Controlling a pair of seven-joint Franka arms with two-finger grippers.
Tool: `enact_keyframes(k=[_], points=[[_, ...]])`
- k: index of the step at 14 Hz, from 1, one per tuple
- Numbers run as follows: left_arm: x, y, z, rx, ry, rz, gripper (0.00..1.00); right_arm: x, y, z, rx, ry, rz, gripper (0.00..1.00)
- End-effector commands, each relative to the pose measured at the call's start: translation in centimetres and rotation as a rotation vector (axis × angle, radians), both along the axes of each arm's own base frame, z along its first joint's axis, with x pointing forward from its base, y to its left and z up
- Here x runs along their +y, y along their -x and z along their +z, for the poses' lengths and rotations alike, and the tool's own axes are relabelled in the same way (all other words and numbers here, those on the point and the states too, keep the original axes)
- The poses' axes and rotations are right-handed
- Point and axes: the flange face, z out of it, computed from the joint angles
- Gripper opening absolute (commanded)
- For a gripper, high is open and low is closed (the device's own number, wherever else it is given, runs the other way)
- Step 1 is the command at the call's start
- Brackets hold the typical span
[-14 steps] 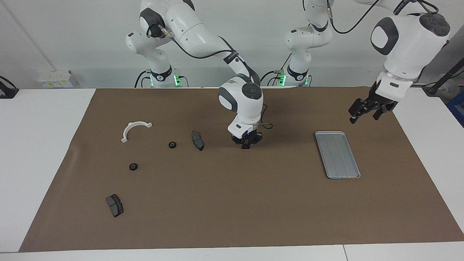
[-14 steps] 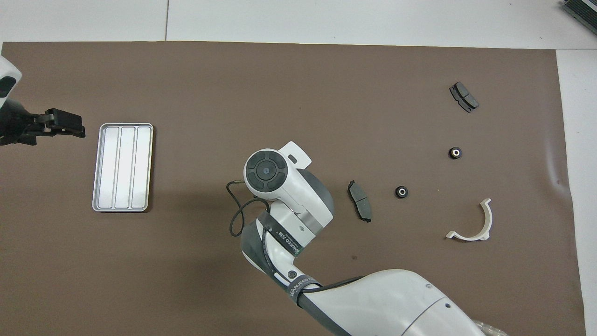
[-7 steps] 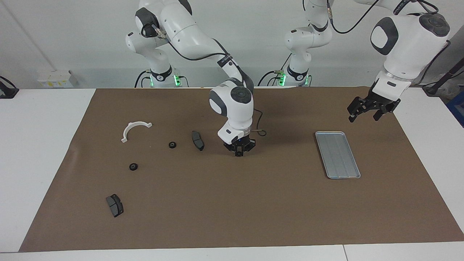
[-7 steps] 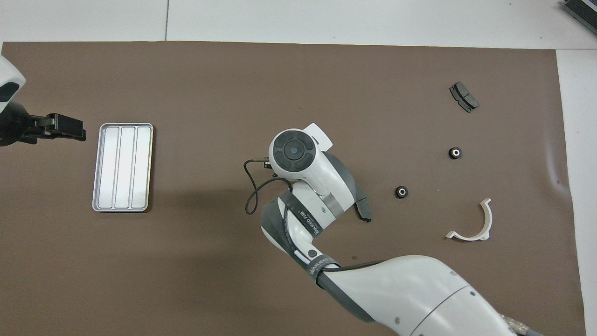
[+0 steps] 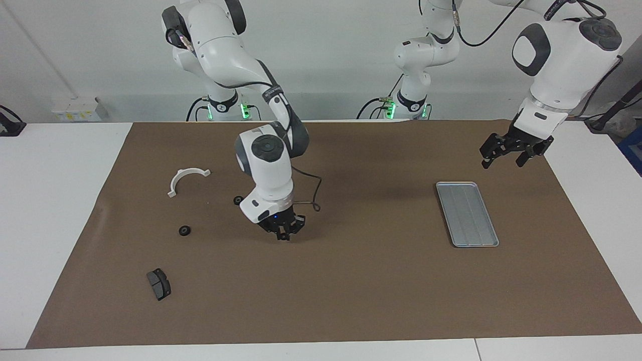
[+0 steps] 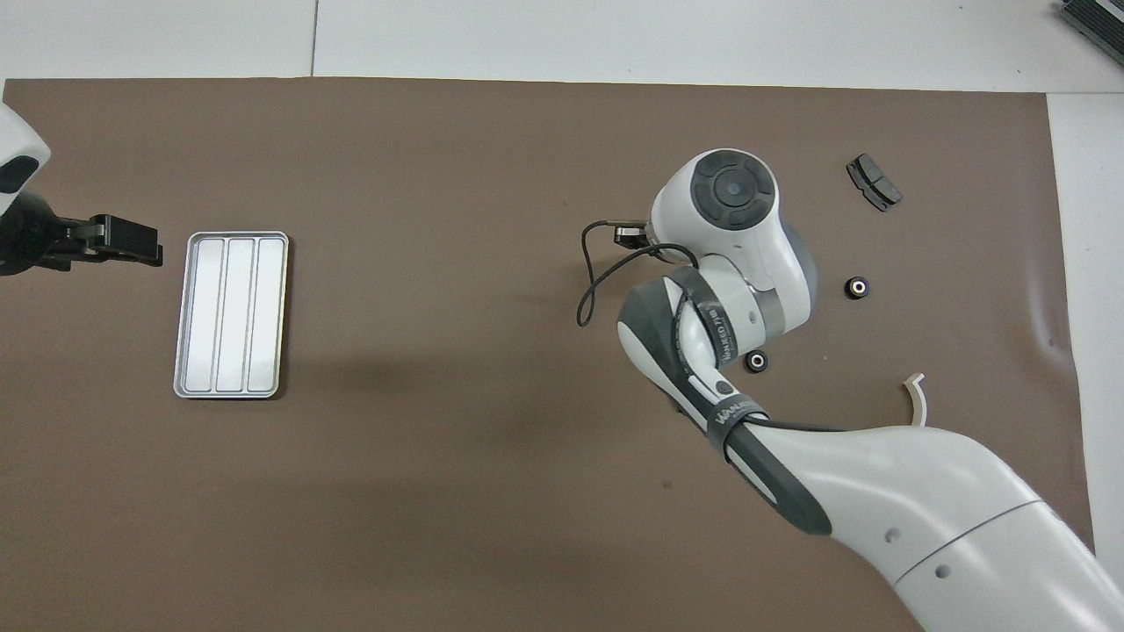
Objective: Place bearing gear from tray to pile
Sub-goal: 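Carry the gear near the dark block and release it with the right gripper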
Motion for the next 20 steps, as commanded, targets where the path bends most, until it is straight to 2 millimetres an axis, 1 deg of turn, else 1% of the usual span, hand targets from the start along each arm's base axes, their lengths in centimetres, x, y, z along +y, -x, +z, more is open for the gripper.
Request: enact_keyframes(k=[1,3,4,5,6,7,8,9,10,11,13,15,18,20], points=[[0.3,0.4,0.7,-0.011,-0.025,-0.011,1.0,-6.0,1.0,-0.7,0.029,0.029,0.053,0.0],[0.4,0.4,0.9,-0.016,-0.024,-0.008,1.0,-10.0,-0.3,-0.9,-0.011,0.023,0.065,0.0],[0.6,0.4,1.1,-0.019,-0.025,-0.005,1.0,-11.3,-0.5,-1.6,-0.011,0.024,0.062,0.03],[0.6,0.4,1.3,-0.025,-0.025,-0.003,1.0,-11.8,-0.7,-1.8,-0.012,0.023,0.056,0.05],[0.9,0.3,1.4,-0.028,-0.024,0.003,1.0,-12.3,-0.9,-2.4,-0.01,0.023,0.05,0.14],[1.3,0.3,1.4,-0.028,-0.025,0.011,1.0,-12.9,-1.2,-2.7,-0.032,0.017,0.042,0.17],[1.4,0.5,1.5,-0.022,-0.024,0.018,1.0,-14.0,-1.5,-2.7,-0.043,0.016,0.029,0.2],[1.4,0.8,1.9,-0.023,-0.025,0.019,1.0,-14.9,-1.8,-2.5,-0.05,0.016,0.024,0.27],[1.4,0.8,2.0,-0.028,-0.026,0.019,1.0,-15.1,-2.2,-2.1,-0.06,0.012,0.035,0.6],[1.2,0.8,2.0,-0.028,-0.026,0.016,1.0,-15.3,-2.6,-1.6,-0.091,0.004,0.033,1.0],[1.0,0.8,2.0,-0.026,-0.026,0.012,1.0,-15.3,-2.8,-1.3,-0.114,0.0,0.031,1.0],[1.2,0.9,2.0,-0.022,-0.025,0.02,1.0,-15.2,-2.6,0.4,-0.125,0.0,0.028,1.0],[0.8,0.9,2.1,-0.025,-0.026,0.014,1.0,-16.4,-1.6,4.7,-0.114,0.011,0.009,1.0],[0.2,1.0,2.2,-0.028,-0.026,-0.003,1.0,-16.6,-0.1,8.8,-0.086,0.022,0.001,1.0]])
